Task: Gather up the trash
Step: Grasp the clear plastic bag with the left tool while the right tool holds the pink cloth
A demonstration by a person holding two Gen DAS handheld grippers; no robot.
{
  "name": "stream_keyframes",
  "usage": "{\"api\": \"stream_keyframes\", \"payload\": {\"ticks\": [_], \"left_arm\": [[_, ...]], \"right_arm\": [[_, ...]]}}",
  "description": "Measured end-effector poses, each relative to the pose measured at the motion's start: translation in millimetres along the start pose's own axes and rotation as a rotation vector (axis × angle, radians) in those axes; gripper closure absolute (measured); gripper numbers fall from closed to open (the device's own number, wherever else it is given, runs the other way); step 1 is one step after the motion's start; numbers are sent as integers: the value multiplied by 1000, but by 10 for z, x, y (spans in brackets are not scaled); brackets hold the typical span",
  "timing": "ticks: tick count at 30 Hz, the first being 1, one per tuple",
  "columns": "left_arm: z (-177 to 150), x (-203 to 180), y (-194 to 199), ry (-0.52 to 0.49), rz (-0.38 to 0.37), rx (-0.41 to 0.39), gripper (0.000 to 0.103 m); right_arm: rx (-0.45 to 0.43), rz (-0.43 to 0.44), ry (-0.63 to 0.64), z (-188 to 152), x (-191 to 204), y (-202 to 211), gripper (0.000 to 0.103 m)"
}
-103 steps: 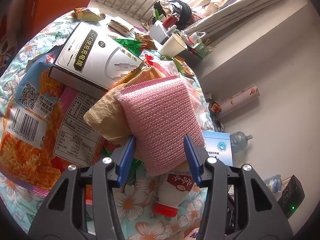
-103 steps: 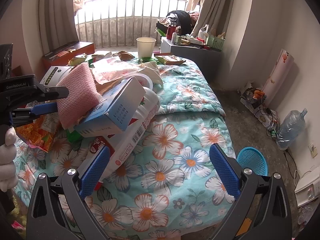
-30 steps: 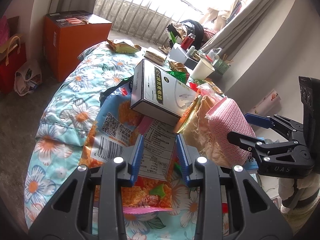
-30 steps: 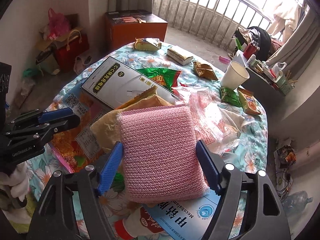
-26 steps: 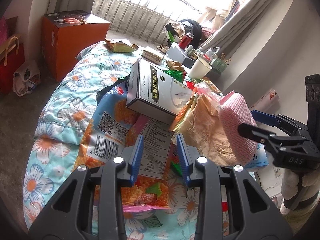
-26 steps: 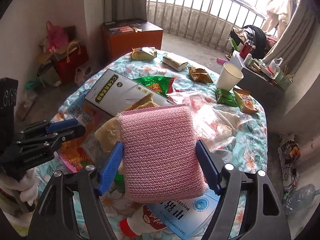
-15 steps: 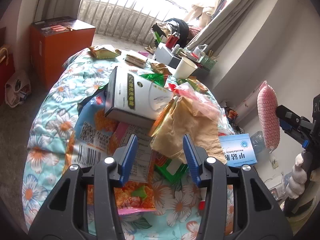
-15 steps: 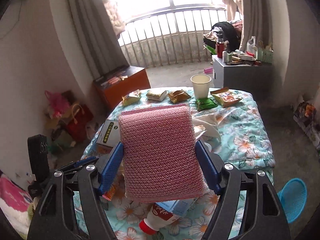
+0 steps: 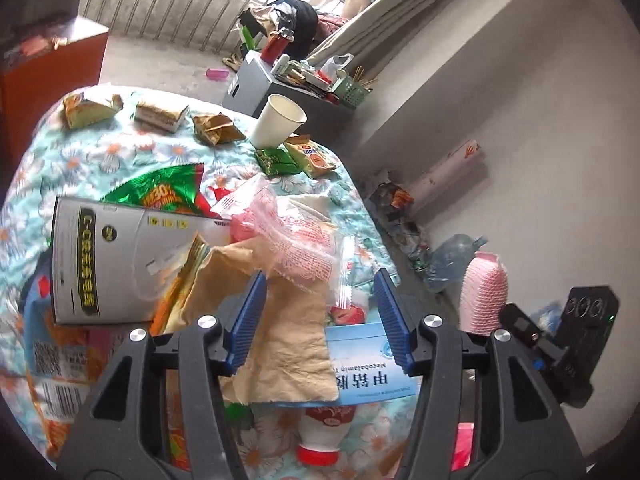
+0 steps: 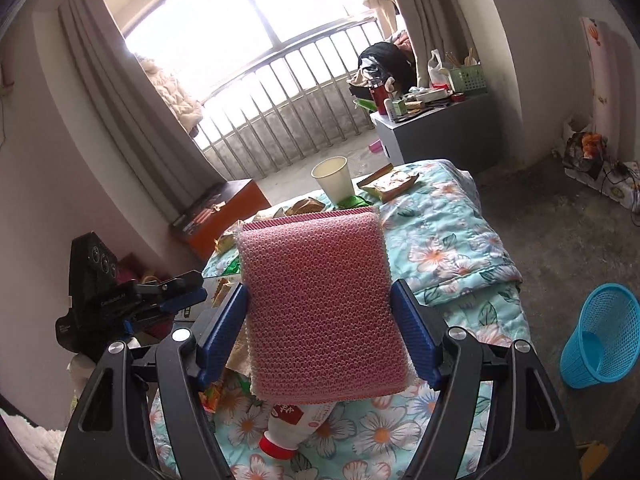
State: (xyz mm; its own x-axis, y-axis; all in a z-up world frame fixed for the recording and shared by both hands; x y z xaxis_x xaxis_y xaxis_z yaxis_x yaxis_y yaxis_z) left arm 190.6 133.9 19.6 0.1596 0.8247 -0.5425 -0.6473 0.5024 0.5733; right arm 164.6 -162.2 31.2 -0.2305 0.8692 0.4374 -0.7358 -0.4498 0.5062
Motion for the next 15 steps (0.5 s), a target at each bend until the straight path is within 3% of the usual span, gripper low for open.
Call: {"api": "stream_keyframes", "payload": {"ticks": [3, 8, 15], "left_arm": [[-7, -251, -153, -147, 35, 35, 50], [-82, -626, -469, -427, 200, 92, 50], [-72, -696, -975, -576, 323, 231, 49]], "right_arm": [[-10, -6, -19, -11, -132, 25, 31], [-15, -5, -64, -37, -362, 45, 31], [-7, 12, -132, -129, -632, 35, 31]]}}
Point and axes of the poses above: each gripper's, at about its wrist camera, not at the fingertips, and y roughly against the way its jaws point, x to its left, z to its top, the point moved 1 cm from there along -y, roughly the way its jaws point, and after that the axes turned 3 degrees about -x, right-handed, at the moved point
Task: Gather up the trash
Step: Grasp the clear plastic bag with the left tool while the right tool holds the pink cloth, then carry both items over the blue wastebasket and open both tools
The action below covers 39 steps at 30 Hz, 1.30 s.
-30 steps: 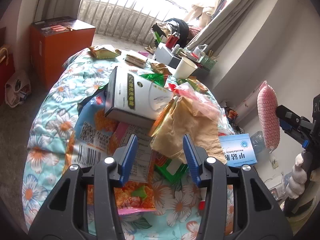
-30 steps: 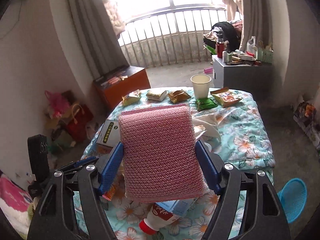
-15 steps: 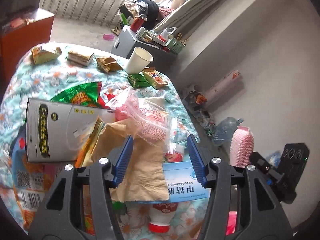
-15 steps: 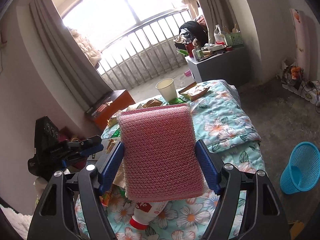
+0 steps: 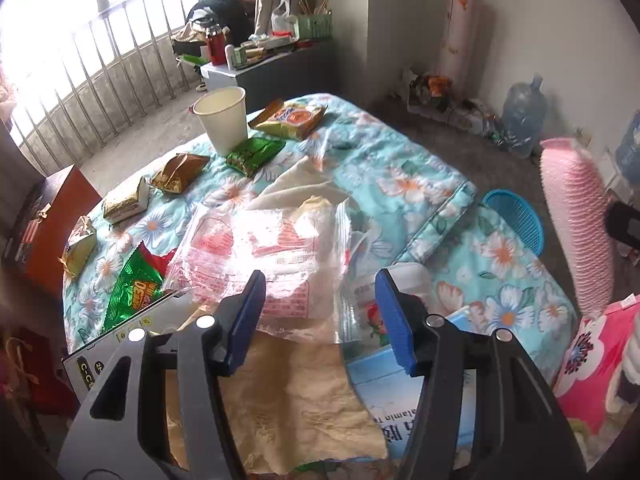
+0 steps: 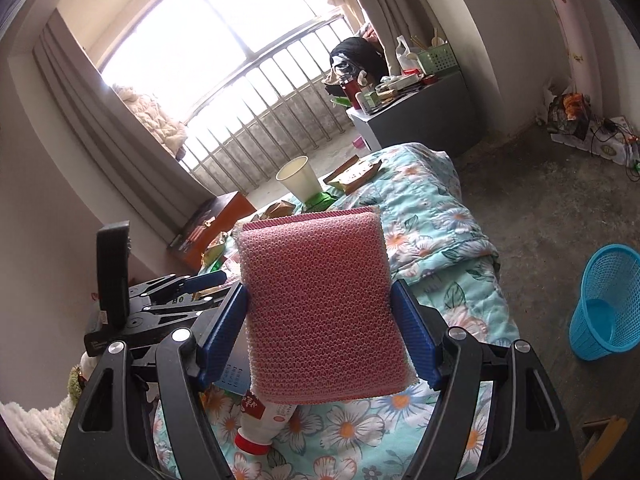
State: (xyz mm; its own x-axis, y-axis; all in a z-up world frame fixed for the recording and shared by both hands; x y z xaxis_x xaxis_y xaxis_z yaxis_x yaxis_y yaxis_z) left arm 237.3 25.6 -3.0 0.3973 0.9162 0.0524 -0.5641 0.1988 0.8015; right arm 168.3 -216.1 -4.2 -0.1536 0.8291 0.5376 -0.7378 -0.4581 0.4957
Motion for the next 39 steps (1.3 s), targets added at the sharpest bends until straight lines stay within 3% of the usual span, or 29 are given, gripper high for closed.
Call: {"api": "stream_keyframes", "payload": {"ticks": [4, 10, 11, 16, 25, 31, 39], "left_arm": [[-2, 53, -121, -18, 49, 55, 53], [-44, 139, -76, 17, 41, 62, 87], [-43, 149, -59, 18, 45, 54, 88], [-19, 239, 149, 37, 65, -4, 92], [126, 291, 882, 79, 112, -212, 94], [271, 29, 1246, 61, 41, -318, 94], [698, -731, 1235, -47, -103, -332, 94]], "right_arm": [[2, 9, -15, -4, -83, -26, 31], [7, 24, -39, -18, -161, -54, 31], [6, 24, -41, -24, -153, -39, 31], [-9, 31, -44, -41, -151, 36, 31], [-59, 31, -68, -81, -187, 255, 31], [-102, 12, -111, -133, -290, 440, 31], [-205, -35, -183, -142, -633, 851, 31]]}}
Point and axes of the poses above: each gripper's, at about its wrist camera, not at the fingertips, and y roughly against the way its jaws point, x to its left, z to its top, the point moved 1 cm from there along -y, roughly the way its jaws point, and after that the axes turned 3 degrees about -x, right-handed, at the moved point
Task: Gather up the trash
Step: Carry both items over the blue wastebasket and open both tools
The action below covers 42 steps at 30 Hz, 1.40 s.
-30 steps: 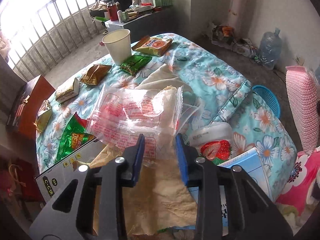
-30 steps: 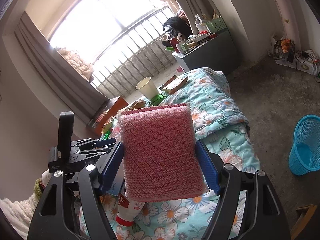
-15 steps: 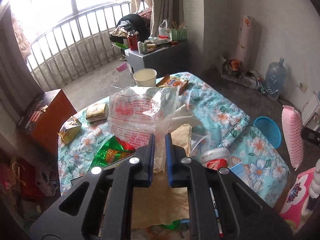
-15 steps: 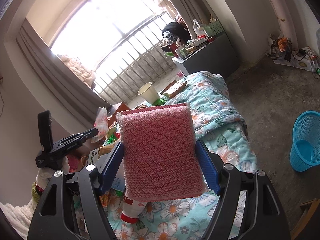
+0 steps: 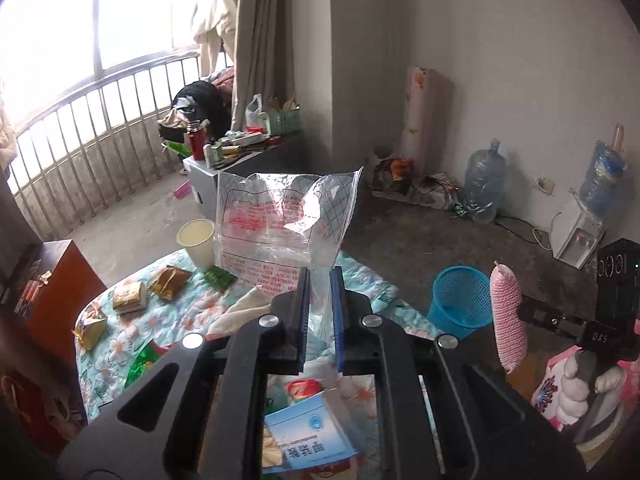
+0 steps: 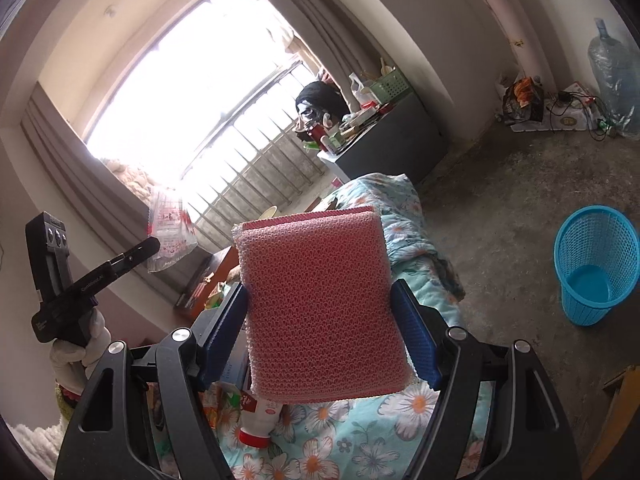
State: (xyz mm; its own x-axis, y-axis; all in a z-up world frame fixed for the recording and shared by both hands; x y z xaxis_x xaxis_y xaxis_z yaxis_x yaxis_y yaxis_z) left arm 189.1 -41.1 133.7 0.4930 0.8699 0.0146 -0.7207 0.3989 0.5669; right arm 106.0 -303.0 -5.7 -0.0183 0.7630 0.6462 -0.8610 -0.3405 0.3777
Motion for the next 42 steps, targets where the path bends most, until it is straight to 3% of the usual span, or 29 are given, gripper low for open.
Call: {"api": "stream_keyframes", "payload": {"ticks": [5, 13, 19, 24, 31, 35, 39, 42], "left_arm": [[222, -621, -336, -64, -97, 15, 94], [384, -1684, -1187, -153, -276, 139, 94], [381, -2371, -2091, -168, -395, 291, 94], [212, -2813, -3032, -108, -488, 459, 94], [-175, -3258, -4127, -62, -501, 603, 93], [-337, -3431, -4634, -13, -494, 673, 92], [-492, -3611, -4971, -1, -420, 679, 64], [-576, -3678, -5041, 18, -399, 681, 63]], "right_arm": [[-68, -43, -60, 107, -353, 254, 31], [-158, -143, -178, 161, -1059, 544, 31], [-213, -245, -308, 224, -1775, 607, 31], [-195, -324, -434, 292, -2529, 424, 31], [-105, -416, -565, 399, -3537, -87, 31], [-70, -411, -645, 440, -4082, -386, 29], [30, -453, -736, 294, -4697, -731, 24], [60, -522, -744, 167, -4854, -819, 24]]}}
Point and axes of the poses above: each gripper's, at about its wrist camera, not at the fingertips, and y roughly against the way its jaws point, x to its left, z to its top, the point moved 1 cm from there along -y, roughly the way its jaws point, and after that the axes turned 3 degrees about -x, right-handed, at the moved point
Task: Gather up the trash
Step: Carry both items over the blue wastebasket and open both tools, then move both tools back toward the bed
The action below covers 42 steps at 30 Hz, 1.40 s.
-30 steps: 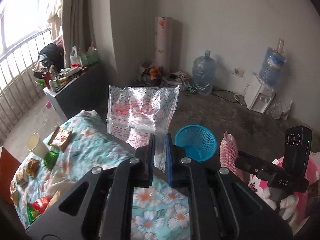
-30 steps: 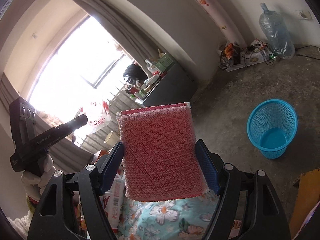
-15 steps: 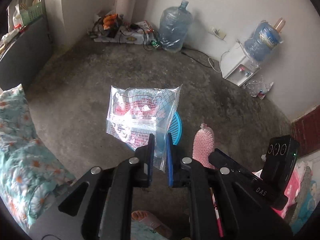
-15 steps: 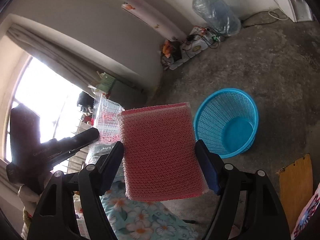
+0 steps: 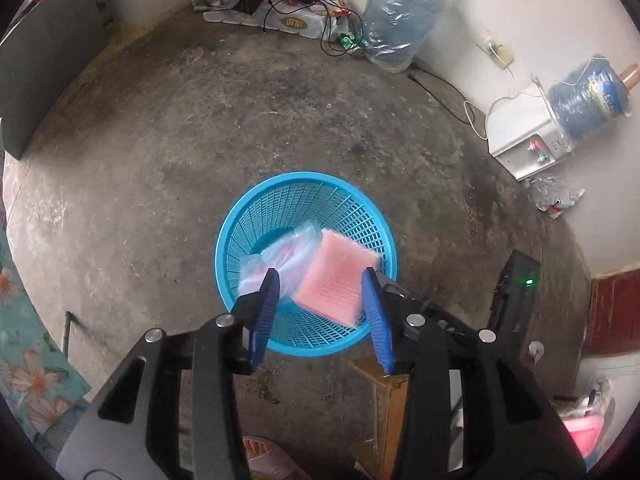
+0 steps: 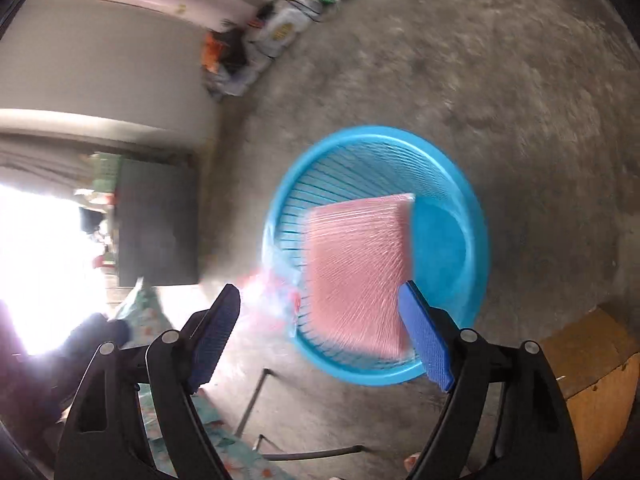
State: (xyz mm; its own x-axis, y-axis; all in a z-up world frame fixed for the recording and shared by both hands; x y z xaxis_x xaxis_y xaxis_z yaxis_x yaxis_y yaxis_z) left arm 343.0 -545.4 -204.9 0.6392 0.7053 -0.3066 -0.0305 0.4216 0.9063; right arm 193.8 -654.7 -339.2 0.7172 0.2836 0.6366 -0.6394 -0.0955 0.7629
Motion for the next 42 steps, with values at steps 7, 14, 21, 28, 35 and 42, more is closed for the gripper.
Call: {"api": "stream_keyframes", "payload": {"ticks": [7, 14, 21, 28, 35, 42], "left_arm": [[-86, -131, 373, -89, 9, -78, 51], [-421, -333, 1408, -203, -56, -240, 40], [-1129, -129, 2783, -254, -84, -400, 22], [-2032, 494, 4072, -176, -13, -599, 19], [-3083, 1100, 5152, -22, 99, -835, 18], [-4031, 1809, 5612, 198, 285, -905, 14]], "right_arm": [[-74, 5, 15, -190, -113, 152, 24], [-217, -29, 269, -698, 451, 888, 24], [-433, 19, 547, -1404, 1281, 1891, 10], [-501, 138, 775, -2132, 1895, 2489, 7], [-494, 244, 921, -2782, 2315, 2837, 7], [-261, 398, 936, -3228, 2677, 2768, 7]]}}
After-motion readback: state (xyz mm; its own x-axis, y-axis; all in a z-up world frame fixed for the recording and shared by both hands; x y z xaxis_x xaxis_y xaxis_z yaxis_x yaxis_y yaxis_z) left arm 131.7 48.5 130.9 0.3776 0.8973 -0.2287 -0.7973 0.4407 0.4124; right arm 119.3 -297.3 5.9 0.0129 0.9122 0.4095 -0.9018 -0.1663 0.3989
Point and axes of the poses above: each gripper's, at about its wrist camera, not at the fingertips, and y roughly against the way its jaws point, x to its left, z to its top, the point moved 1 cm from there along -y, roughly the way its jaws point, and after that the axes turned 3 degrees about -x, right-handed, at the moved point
